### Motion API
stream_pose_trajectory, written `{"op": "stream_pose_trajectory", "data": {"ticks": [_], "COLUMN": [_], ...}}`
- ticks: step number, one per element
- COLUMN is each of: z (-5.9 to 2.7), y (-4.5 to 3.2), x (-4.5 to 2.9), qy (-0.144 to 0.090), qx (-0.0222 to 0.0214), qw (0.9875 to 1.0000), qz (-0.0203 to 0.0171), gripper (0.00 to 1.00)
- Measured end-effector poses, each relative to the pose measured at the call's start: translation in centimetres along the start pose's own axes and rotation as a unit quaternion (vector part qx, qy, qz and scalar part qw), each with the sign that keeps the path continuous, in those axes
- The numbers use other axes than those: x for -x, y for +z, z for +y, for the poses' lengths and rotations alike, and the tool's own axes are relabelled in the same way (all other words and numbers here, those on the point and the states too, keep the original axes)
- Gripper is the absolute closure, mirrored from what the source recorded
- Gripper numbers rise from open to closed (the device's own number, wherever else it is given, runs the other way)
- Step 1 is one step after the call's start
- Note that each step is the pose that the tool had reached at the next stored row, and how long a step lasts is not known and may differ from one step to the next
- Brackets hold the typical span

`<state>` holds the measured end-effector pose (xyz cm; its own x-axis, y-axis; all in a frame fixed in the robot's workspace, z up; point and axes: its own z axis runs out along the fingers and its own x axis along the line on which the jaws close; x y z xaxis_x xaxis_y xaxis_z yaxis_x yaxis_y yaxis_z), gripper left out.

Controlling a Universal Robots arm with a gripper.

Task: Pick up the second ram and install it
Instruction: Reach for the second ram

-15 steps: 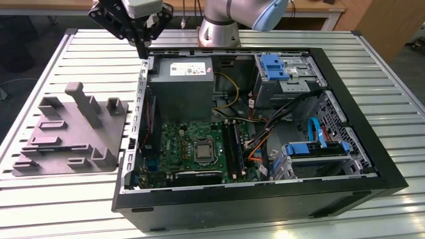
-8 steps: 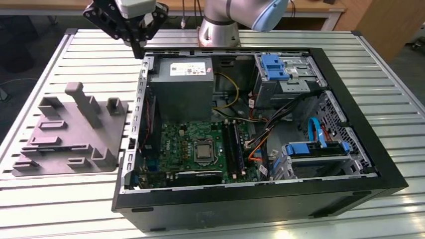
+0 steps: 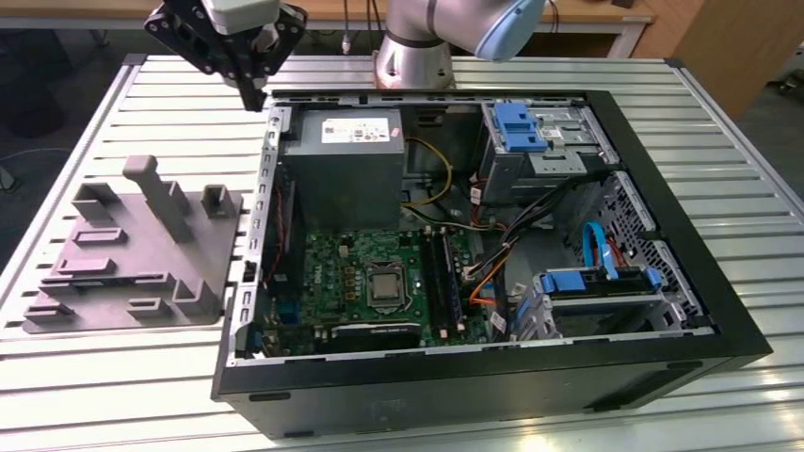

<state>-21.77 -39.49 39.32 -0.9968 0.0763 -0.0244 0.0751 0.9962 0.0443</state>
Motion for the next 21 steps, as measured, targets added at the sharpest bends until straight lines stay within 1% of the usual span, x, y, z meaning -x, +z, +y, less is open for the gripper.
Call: {"op": "stream_pose_trajectory", "data": {"ticks": [14, 21], "z": [-0.08, -0.13], "y": [-0.04, -0.07], "x": [-1.75, -2.82], "qy": [0.0, 0.0], "qx": [0.0, 0.0], "qw": [1.0, 1.0], "qz": [0.0, 0.0], "gripper": [0.9, 0.9]}}
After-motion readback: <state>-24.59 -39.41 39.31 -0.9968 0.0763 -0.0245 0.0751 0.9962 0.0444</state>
